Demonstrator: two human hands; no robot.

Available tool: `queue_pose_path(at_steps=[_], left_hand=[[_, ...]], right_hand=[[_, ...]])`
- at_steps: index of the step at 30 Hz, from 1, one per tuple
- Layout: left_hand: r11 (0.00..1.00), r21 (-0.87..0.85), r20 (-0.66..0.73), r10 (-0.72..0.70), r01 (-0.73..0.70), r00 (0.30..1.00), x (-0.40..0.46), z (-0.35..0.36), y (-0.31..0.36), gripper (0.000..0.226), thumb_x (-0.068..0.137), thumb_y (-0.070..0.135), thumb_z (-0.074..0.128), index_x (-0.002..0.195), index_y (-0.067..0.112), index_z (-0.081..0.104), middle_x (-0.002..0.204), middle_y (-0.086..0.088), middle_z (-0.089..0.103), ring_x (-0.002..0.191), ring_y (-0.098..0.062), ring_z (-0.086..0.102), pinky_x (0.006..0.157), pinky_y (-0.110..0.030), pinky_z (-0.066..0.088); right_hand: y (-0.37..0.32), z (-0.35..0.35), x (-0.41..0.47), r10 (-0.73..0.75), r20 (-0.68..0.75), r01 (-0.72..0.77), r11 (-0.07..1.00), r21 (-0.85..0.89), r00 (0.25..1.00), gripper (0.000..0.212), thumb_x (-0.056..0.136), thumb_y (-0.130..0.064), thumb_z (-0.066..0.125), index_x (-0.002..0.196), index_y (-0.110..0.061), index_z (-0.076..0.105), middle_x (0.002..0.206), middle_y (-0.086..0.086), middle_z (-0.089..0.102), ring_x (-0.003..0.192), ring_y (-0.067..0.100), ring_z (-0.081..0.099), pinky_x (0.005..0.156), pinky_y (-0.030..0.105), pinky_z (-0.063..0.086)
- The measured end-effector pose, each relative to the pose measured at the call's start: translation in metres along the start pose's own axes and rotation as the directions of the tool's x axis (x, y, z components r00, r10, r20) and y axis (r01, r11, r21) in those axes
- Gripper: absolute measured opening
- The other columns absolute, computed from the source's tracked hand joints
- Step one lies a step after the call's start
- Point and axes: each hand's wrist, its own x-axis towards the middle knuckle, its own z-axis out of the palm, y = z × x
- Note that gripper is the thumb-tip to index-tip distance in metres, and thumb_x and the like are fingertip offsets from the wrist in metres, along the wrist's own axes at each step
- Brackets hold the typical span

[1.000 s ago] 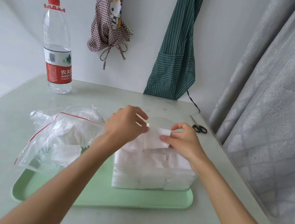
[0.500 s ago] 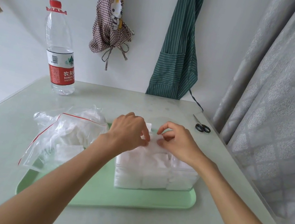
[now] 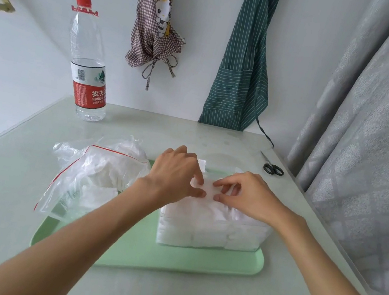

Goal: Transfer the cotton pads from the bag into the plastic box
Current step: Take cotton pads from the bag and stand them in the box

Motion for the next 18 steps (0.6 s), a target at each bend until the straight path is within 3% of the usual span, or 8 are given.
queue_pose_path(at_steps=[6,9,11,13,15,18], left_hand=[[0.998,0.062,0.050,-0.010,0.007,0.999,-0.001,0.001,0.008,0.034,0.085,0.051,0.059,0.113,0.032,0.066,0.115,0.004,0.056,0.110,-0.018,0.045,0.078,-0.024,0.027],[0.999,-0.021,-0.016,-0.029,0.028,0.999,-0.013,-0.002,0.003,0.033,0.090,0.048,0.055,0.117,0.032,0.063,0.121,0.007,0.057,0.112,-0.017,0.045,0.081,-0.025,0.030],[0.987,-0.136,-0.113,-0.105,0.089,0.988,-0.033,-0.011,-0.009,0.031,0.090,0.045,0.054,0.119,0.035,0.062,0.123,0.012,0.057,0.113,-0.014,0.046,0.083,-0.025,0.034],[0.956,-0.240,-0.235,-0.226,0.168,0.945,-0.061,-0.022,-0.026,0.030,0.088,0.039,0.059,0.118,0.037,0.061,0.117,0.018,0.058,0.109,-0.010,0.047,0.076,-0.022,0.033],[0.905,-0.316,-0.334,-0.388,0.286,0.859,-0.089,-0.032,-0.049,0.035,0.082,0.032,0.067,0.116,0.037,0.059,0.110,0.018,0.059,0.103,-0.010,0.048,0.069,-0.023,0.031],[0.774,-0.365,-0.273,-0.621,0.518,0.735,-0.120,-0.036,-0.087,0.049,0.076,0.034,0.074,0.115,0.023,0.047,0.113,0.009,0.053,0.105,-0.017,0.048,0.071,-0.028,0.034]], right_hand=[[-0.014,0.001,0.008,0.011,0.101,0.013,0.973,-0.232,0.995,0.025,0.081,-0.037,0.069,0.105,-0.035,0.068,0.089,-0.009,0.061,0.084,0.013,0.056,0.076,0.029,0.047],[-0.020,-0.005,0.007,0.058,0.098,-0.032,0.969,-0.243,0.993,0.022,0.079,-0.033,0.071,0.101,-0.036,0.068,0.089,-0.009,0.062,0.083,0.013,0.058,0.073,0.028,0.046],[-0.025,-0.010,0.001,0.070,0.013,-0.065,0.968,-0.243,0.997,0.018,0.080,-0.030,0.071,0.097,-0.036,0.068,0.091,-0.011,0.062,0.082,0.012,0.057,0.070,0.027,0.043],[-0.037,-0.010,-0.010,0.047,-0.125,-0.072,0.977,-0.199,0.991,0.015,0.081,-0.027,0.069,0.093,-0.037,0.067,0.089,-0.014,0.062,0.082,0.010,0.058,0.068,0.026,0.042],[-0.061,-0.002,-0.021,-0.011,-0.255,-0.016,0.994,-0.105,0.967,0.013,0.082,-0.025,0.068,0.089,-0.036,0.068,0.083,-0.016,0.062,0.081,0.007,0.058,0.068,0.026,0.044],[-0.110,0.028,-0.031,-0.154,-0.307,0.138,0.988,-0.073,0.939,0.013,0.085,-0.024,0.064,0.092,-0.035,0.069,0.082,-0.017,0.061,0.083,0.005,0.055,0.068,0.023,0.040]])
